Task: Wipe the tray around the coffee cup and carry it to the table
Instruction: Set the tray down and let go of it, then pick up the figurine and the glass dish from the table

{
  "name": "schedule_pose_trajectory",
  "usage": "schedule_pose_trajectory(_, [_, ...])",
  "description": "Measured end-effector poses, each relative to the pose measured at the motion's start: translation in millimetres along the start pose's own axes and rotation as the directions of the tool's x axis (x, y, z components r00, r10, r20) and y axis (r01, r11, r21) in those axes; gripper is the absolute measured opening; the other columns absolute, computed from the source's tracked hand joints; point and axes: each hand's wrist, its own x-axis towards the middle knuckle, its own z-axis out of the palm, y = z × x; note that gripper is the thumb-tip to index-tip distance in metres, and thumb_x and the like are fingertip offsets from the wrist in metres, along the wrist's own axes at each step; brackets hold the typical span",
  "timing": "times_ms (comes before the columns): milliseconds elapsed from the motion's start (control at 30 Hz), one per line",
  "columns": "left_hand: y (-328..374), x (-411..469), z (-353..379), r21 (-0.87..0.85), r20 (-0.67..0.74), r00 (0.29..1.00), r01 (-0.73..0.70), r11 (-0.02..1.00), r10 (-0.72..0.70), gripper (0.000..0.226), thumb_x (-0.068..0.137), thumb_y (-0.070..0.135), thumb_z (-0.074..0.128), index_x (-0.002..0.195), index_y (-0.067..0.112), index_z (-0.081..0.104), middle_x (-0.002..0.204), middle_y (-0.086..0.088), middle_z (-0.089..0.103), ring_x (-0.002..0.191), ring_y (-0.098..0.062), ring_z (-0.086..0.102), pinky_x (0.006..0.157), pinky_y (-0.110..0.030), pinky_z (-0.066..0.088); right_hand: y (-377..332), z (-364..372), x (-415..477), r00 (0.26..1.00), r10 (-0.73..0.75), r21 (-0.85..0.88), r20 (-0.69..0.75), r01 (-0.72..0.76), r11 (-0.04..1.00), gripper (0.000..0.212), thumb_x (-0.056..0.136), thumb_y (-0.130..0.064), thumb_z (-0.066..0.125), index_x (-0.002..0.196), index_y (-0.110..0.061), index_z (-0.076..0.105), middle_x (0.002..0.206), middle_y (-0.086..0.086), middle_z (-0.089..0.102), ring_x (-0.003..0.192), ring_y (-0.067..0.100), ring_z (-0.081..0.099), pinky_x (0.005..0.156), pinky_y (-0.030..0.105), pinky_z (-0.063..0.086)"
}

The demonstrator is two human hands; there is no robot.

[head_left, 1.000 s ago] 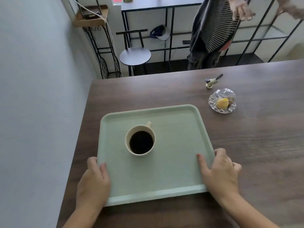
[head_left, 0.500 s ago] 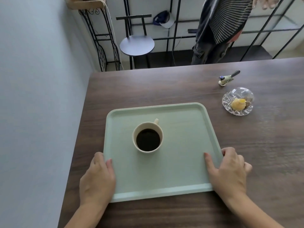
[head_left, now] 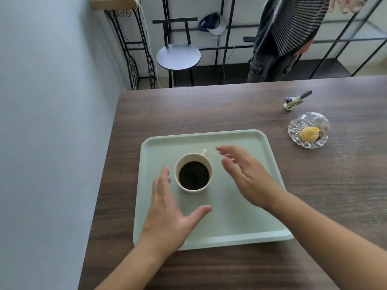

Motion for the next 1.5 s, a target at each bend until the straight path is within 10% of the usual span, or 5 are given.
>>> schedule_pose_trajectory(233, [12.1, 25.5, 25.9, -0.081, -0.088, 0.996, 0.02, 0.997, -0.027, 0.108, 0.061, 0.06, 0.082, 0.146, 0.035, 0.02, 0.142, 0.012, 0.046, 0.128, -0.005, 0.045, 0.1, -0.021, 0.042, -9.5, 16.7, 45.1, 0.967, 0.033, 0.158, 0.254, -0.075, 0.985, 0.044, 0.102, -0.052, 0.034, 0.111, -0.027, 0.069, 0.107, -0.011, 0.072, 0.103, 0.003, 0.064, 0.092, 0.029, 0.051])
schedule_pose_trajectory(400, [9.5, 40.3, 18.6, -0.108, 0.006, 0.998, -0.067, 0.992, 0.068, 0.087, 0.062, 0.052, 0.083, 0.134, 0.039, 0.035, 0.12, 0.023, 0.056, 0.109, 0.006, 0.053, 0.083, -0.003, 0.039, -0.1, 16.3, 29.4, 0.99, 0.034, 0.254, 0.134, -0.067, 0.965, 0.046, 0.105, -0.042, 0.035, 0.101, -0.011, 0.068, 0.1, 0.011, 0.069, 0.096, 0.024, 0.067, 0.085, 0.043, 0.057])
schedule_pose_trajectory(733, [13.4, 81.9, -2.6, -0.067, 0.39, 0.89, -0.229, 0.971, 0.236, 0.086, 0.065, 0.037, 0.086, 0.133, 0.049, 0.036, 0.117, 0.024, 0.06, 0.111, 0.001, 0.057, 0.093, -0.026, 0.048, 6.6, 38.3, -18.9, 0.961, 0.197, 0.392, -0.194, -0.108, 0.913, 0.03, 0.103, -0.036, 0.038, 0.106, -0.032, 0.068, 0.106, 0.0, 0.064, 0.103, 0.025, 0.064, 0.08, 0.049, 0.059])
schedule_pose_trajectory(1167, [1.2, 78.1, -10.8, -0.069, 0.452, 0.881, -0.124, 0.99, 0.142, 0.119, 0.057, 0.053, 0.088, 0.146, 0.055, 0.009, 0.135, 0.03, 0.047, 0.126, 0.007, 0.045, 0.109, -0.026, 0.034, 6.5, 29.5, -36.7, 0.922, 0.195, 0.19, -0.333, -0.137, 0.972, 0.04, 0.102, -0.04, 0.037, 0.138, -0.029, 0.05, 0.126, -0.012, 0.053, 0.119, -0.002, 0.05, 0.102, 0.026, 0.045])
schedule_pose_trajectory(1500, [9.4, 81.3, -12.1, -0.284, 0.153, 0.974, -0.12, 0.951, 0.169, 0.076, 0.08, 0.085, 0.021, 0.142, 0.044, 0.035, 0.135, 0.025, 0.051, 0.127, 0.0, 0.048, 0.11, -0.04, 0.036, 56.0, -17.4, -62.7, 0.753, 0.266, -0.047, -0.602, -0.365, 0.93, 0.058, 0.088, -0.027, 0.068, 0.14, -0.013, 0.048, 0.142, 0.005, 0.043, 0.136, 0.016, 0.033, 0.111, 0.031, 0.028])
